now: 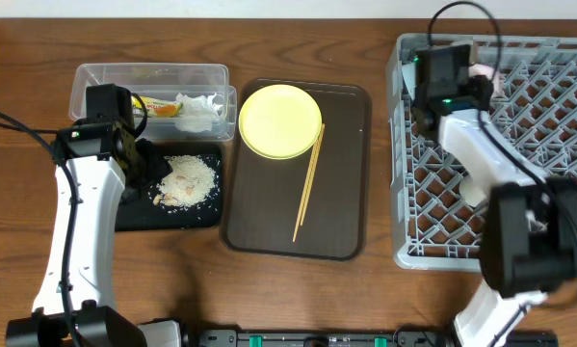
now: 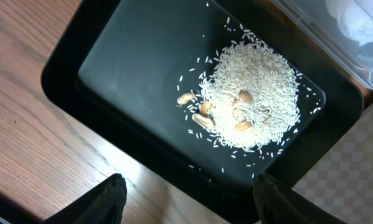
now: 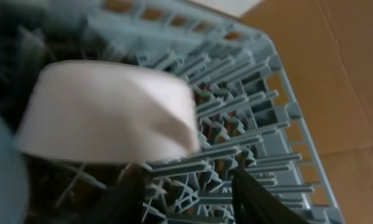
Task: Sort waste into correct bins and load items into the dishwasher rack
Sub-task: 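Move the right gripper to the yellow plate edge and grip it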
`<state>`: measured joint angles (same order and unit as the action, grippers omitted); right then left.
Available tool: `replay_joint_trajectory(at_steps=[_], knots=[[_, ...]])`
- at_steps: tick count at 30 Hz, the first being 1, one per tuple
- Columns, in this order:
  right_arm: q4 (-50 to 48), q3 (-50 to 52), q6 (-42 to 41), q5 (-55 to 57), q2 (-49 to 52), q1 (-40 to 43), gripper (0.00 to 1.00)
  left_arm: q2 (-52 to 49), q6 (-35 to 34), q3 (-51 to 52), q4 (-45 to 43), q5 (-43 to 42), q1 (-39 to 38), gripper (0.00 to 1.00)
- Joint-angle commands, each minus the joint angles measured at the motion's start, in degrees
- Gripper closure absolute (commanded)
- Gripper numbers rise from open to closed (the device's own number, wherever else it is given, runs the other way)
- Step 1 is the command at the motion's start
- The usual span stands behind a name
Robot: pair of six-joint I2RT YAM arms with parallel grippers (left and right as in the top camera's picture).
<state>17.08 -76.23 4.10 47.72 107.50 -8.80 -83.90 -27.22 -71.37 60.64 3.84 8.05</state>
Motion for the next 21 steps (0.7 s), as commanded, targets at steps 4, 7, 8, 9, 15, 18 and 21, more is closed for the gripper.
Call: replay_joint_trajectory(at_steps=[4,7,8,9,15,18,21], knots=[[9.1,-0.3,-1.9,-37.2,-12.1,-0.9,0.46,0.3,-0.7,-0.1,0.2,0.9,0.2,0.23],[10.1,-0.3,-4.0,-55.8,-13.8,-1.9,0.23,0.3,-0.7,-0.1,0.2,0.9,0.2,0.20],[9.7,-0.3,-7.1,-60.6,-13.9,-2.5,0.20,0.3,-0.7,-0.1,0.2,0.9,0.2,0.19],[9.4,-0.2,-9.3,-63.0,-13.7,-3.0,0.19,0.3,-0.7,-0.1,0.2,0.9,0.2,0.19],[4.9,-0.2,-13.7,-63.5,-9.9,-8.3,0.21,0.3,-0.7,-0.1,0.2,0.9,0.2,0.19],[2.1,-0.2,-14.6,-60.0,-6.5,-11.1,0.25,0.3,-0.7,-0.1,0.2,0.9,0.2,0.19],[-1.4,-0.2,-16.5,-55.7,-2.1,-13.6,0.30,0.3,-0.7,-0.1,0.2,0.9,0.2,0.19]])
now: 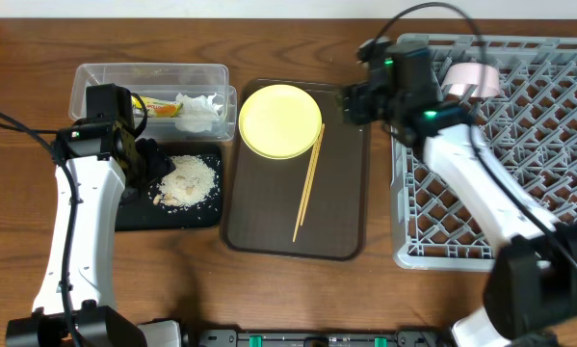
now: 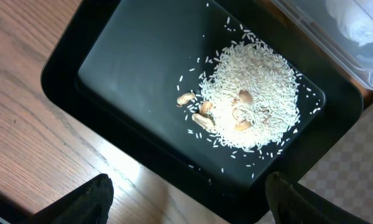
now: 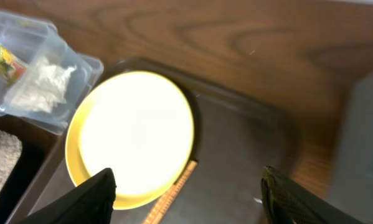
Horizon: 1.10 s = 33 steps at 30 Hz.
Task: Sort waste into correct bins and load items into the dishwasher rack
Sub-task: 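Move the right gripper to the yellow plate edge and grip it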
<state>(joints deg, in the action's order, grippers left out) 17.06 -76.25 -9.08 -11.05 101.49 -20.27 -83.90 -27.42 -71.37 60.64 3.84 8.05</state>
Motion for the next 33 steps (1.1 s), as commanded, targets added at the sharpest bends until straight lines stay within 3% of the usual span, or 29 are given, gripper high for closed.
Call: replay_joint_trajectory(at_steps=[1,9,19,23,26,33], knots=[[-2.4,-0.2,-3.6,4.0,5.2,-2.7,0.31,0.3,-0.5,-0.1,0.2,0.9,0.2,0.19],[-11.9,-0.2,-8.3,9.1,16.3,-5.7,0.42,0.3,-0.5,-0.1,0.2,0.9,0.2,0.19],[-14.8,-0.2,-13.4,12.1,22.3,-6.5,0.55,0.3,-0.5,-0.1,0.2,0.9,0.2,0.19],[-16.3,-0.2,-13.4,12.1,22.6,-6.9,0.64,0.3,-0.5,-0.1,0.2,0.9,0.2,0.19],[-17.6,-0.2,-13.4,12.1,22.6,-7.1,0.80,0.3,-0.5,-0.1,0.2,0.9,0.2,0.19],[-17.2,-0.2,-13.4,12.1,22.6,-7.4,0.92,0.3,-0.5,-0.1,0.2,0.9,0.2,0.19]])
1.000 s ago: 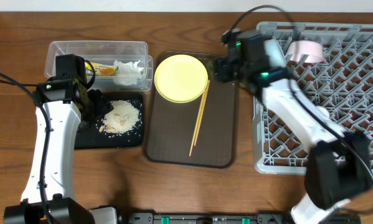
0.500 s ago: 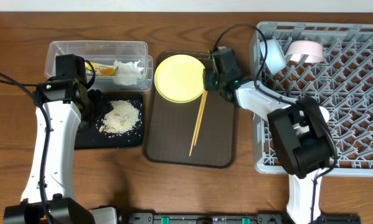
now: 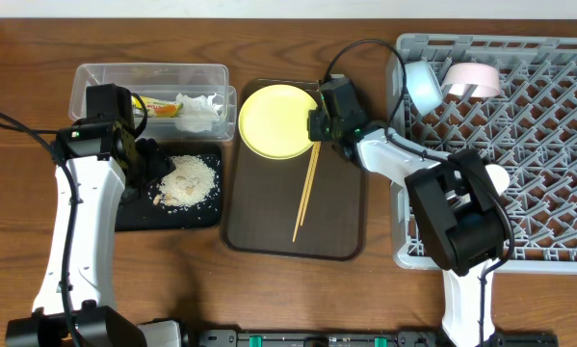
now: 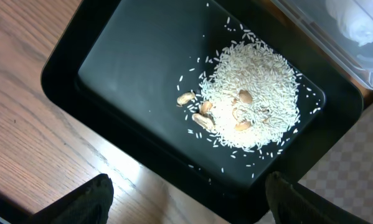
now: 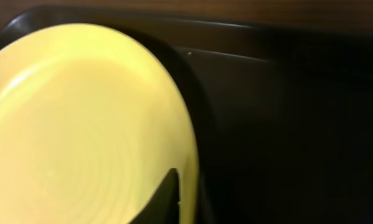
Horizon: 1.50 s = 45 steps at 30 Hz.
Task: Sort waste into correct bins and load items into the dishwasher rack
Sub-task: 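Move the right gripper to the yellow plate edge and grip it, then lift the yellow plate with the right gripper and stand it in the rack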
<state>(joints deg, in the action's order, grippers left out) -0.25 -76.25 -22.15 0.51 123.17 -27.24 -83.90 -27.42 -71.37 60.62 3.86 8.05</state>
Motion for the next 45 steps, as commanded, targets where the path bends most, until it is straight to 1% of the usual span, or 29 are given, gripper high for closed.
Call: replay_joint_trajectory(at_steps=[1,2,3,5,10,11,14,23,26,28,30,36,39,41,45], knots=[[0.2,-0.2,-0.4,0.5,0.9,-0.5,0.91,0.3,-0.5,-0.1,0.2,0.9,0.2,0.19],[0.3,-0.2,-0.4,0.5,0.9,-0.7,0.87,0.3,-0.5,-0.1,0.2,0.9,0.2,0.18],[0.6,-0.2,-0.3,0.5,0.9,-0.9,0.85,0.3,-0.5,-0.1,0.2,0.9,0.2,0.19],[1.3,-0.2,-0.3,0.9,1.0,-1.4,0.87,0.3,-0.5,-0.1,0.2,0.9,0.2,0.19],[1.4,-0.2,-0.4,1.0,2.3,-1.8,0.89,0.3,-0.5,-0.1,0.2,0.9,0.2,0.18],[1.5,-0.2,-0.4,1.0,2.5,-1.8,0.90,0.3,-0.5,-0.1,0.2,0.9,0.2,0.19],[1.6,-0.2,-0.6,1.0,3.2,-1.8,0.98,0.3,-0.5,-0.1,0.2,0.9,0.2,0.18],[-0.2,-0.5,0.2,1.0,1.1,-1.0,0.99,0.3,-0.5,-0.1,0.2,0.9,0.2,0.18],[0.8,-0.5,4.3,2.1,-2.8,-0.1,0.99,0.3,-0.5,-0.1,0.2,0.9,0.2,0.19],[2.9,-0.5,6.7,5.5,-6.3,0.3,0.99,0.3,-0.5,-0.1,0.2,0.9,0.2,0.19],[6.1,-0.5,9.8,9.1,-10.6,0.7,0.99,0.3,-0.5,-0.1,0.2,0.9,0.2,0.19],[17.3,-0.5,18.9,15.1,-24.0,3.0,0.99,0.3,-0.5,-0.1,0.2,0.9,0.2,0.19],[24.0,-0.5,22.4,18.5,-31.3,5.7,0.99,0.3,-0.5,-0.1,0.2,0.9,0.2,0.18],[26.4,-0.5,23.9,20.4,-34.2,7.1,0.99,0.3,-0.5,-0.1,0.2,0.9,0.2,0.18],[31.6,-0.5,28.8,28.2,-40.7,11.7,0.99,0.3,-0.5,-0.1,0.2,0.9,0.2,0.18]])
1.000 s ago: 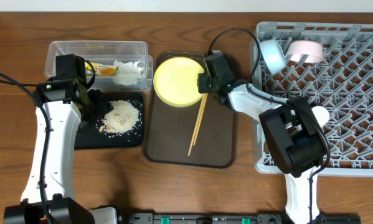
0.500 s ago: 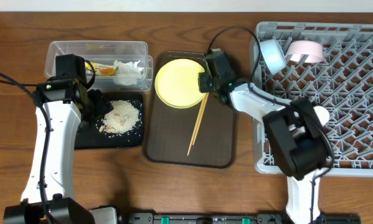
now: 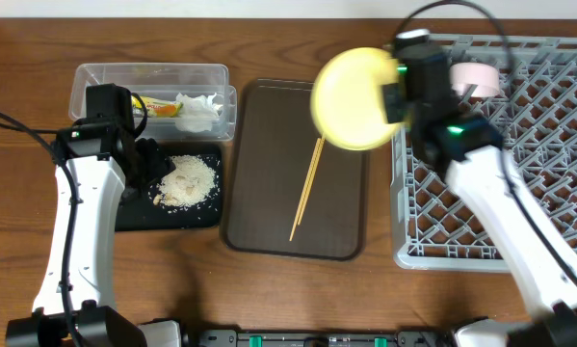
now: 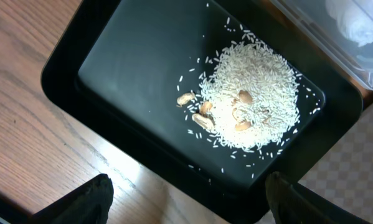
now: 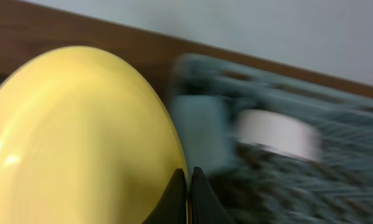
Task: Sort waste into correct bins and load items into the dishwasher rack
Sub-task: 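Lift the yellow plate with the right gripper and stand it in the rack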
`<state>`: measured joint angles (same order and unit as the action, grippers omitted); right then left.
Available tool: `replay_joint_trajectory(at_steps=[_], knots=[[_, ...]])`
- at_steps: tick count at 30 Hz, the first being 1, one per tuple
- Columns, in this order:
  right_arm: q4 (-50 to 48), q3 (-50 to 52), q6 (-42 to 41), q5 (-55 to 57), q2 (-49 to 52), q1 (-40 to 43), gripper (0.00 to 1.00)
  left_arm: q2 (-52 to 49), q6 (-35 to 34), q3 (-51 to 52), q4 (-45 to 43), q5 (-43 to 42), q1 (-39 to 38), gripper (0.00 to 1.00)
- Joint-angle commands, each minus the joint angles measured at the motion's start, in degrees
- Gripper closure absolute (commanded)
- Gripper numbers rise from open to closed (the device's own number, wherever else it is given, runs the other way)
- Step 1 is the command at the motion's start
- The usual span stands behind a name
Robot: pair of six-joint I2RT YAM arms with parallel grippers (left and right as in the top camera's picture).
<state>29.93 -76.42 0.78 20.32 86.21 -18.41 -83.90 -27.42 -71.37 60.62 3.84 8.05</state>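
Note:
A yellow plate (image 3: 354,99) hangs above the brown tray's (image 3: 259,173) right side, by the grey dishwasher rack's (image 3: 500,164) left wall, with my right gripper (image 5: 187,186) shut on its rim. In the right wrist view the plate (image 5: 80,137) fills the left half. A chopstick pair (image 3: 307,188) lies on the tray. A pink cup (image 3: 476,77) and a pale blue one sit in the rack's far left corner. My left gripper (image 4: 186,202) is open over the black tray (image 4: 142,93) of rice and peanuts (image 4: 254,102).
A clear bin (image 3: 148,92) holding a wrapper and crumpled tissue stands behind the black tray. The wooden table (image 3: 269,289) stretches along the front edge. My left arm (image 3: 76,222) rises along the left side.
My right gripper was at the yellow plate's edge on the brown tray; now it is shut on the rim, the plate lifted and to the right, by the rack. The left arm has not moved.
First my right gripper was at the pink cup in the rack's far left corner. Then it was open over the brown tray, the cup left in the rack. Then it was low at the plate's rim. Now it holds the plate up beside the rack.

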Motion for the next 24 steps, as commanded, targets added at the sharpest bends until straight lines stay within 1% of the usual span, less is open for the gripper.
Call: replay_joint_trajectory(at_steps=[1,3,7,9,12,15,20,24], knots=[[2.6,-0.3,7.2,10.6,-5.1,4.2,0.99,0.3,-0.5,-0.1,0.2,0.9,0.2,0.18],[4.5,-0.3,11.2,13.9,-7.5,6.7,0.99,0.3,-0.5,-0.1,0.2,0.9,0.2,0.18],[7.9,-0.3,22.5,21.1,-10.0,10.3,0.99,0.3,-0.5,-0.1,0.2,0.9,0.2,0.18],[8.6,-0.3,25.8,25.0,-10.1,11.1,0.99,0.3,-0.5,-0.1,0.2,0.9,0.2,0.18],[10.3,-0.3,30.1,24.9,-9.8,11.6,0.99,0.3,-0.5,-0.1,0.2,0.9,0.2,0.18],[12.3,-0.3,30.2,22.8,-8.8,11.6,0.99,0.3,-0.5,-0.1,0.1,0.9,0.2,0.18],[14.9,0.1,30.1,22.7,-5.6,11.6,0.99,0.3,-0.5,-0.1,0.2,0.9,0.2,0.18],[14.8,0.4,27.1,20.6,-2.6,10.9,0.99,0.3,-0.6,-0.1,0.0,0.9,0.2,0.18]])
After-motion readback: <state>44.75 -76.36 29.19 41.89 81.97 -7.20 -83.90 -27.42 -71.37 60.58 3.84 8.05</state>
